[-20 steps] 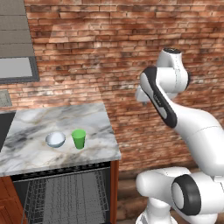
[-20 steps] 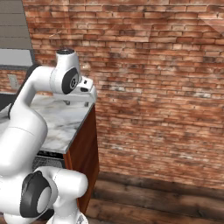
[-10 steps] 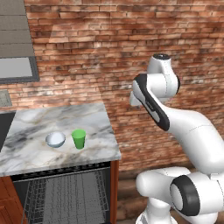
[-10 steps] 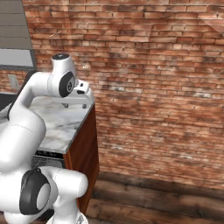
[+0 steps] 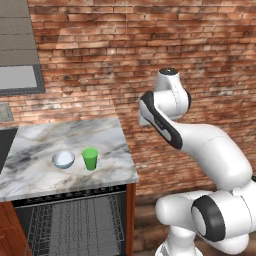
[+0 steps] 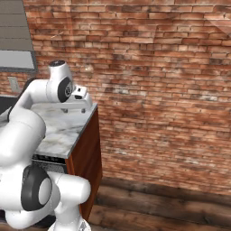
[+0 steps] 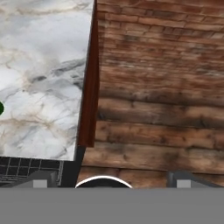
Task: Pick up the cup and bowl from the counter, place them in the dishwasher, and close the dishwasher door.
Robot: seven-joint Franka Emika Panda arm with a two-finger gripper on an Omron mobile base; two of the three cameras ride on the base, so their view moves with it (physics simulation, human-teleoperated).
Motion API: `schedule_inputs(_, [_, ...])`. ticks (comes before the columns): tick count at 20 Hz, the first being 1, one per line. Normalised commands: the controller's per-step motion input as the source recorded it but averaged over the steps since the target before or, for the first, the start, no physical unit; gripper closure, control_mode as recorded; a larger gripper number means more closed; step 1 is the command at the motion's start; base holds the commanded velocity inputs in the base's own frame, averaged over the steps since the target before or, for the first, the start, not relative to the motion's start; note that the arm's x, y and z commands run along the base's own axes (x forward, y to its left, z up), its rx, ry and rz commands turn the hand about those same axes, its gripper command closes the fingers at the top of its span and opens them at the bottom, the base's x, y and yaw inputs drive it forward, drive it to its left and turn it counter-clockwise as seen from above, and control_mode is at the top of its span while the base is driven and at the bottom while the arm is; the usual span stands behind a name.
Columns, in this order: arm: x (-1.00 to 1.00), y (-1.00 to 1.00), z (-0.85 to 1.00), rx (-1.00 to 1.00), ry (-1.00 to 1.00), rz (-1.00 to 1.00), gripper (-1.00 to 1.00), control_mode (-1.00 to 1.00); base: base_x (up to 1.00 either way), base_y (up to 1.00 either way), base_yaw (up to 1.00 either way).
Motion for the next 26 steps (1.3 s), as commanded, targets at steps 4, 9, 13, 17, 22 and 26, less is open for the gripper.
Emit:
schedule_inputs(4, [0.19,0.25,-0.22,0.00,0.00,0.00,-1.00,-1.00,0.00,0.00,0.00])
schedule_inputs(9, [0.09,0.30,-0.15,0.03,0.00,0.00,-1.00,-1.00,0.00,0.00,0.00])
schedule_inputs(13, [0.00,0.35,-0.03,0.12,0.00,0.00,-1.00,-1.00,0.00,0.00,0.00])
schedule_inputs(17, [0.00,0.35,0.00,0.10,-0.02,-0.01,-1.00,-1.00,0.00,0.00,0.00])
schedule_inputs(22, [0.00,0.24,0.00,0.01,0.00,0.00,-1.00,-1.00,0.00,0.00,0.00])
schedule_inputs(26, [-0.06,0.25,-0.01,0.00,0.00,0.00,-1.00,-1.00,0.00,0.00,0.00])
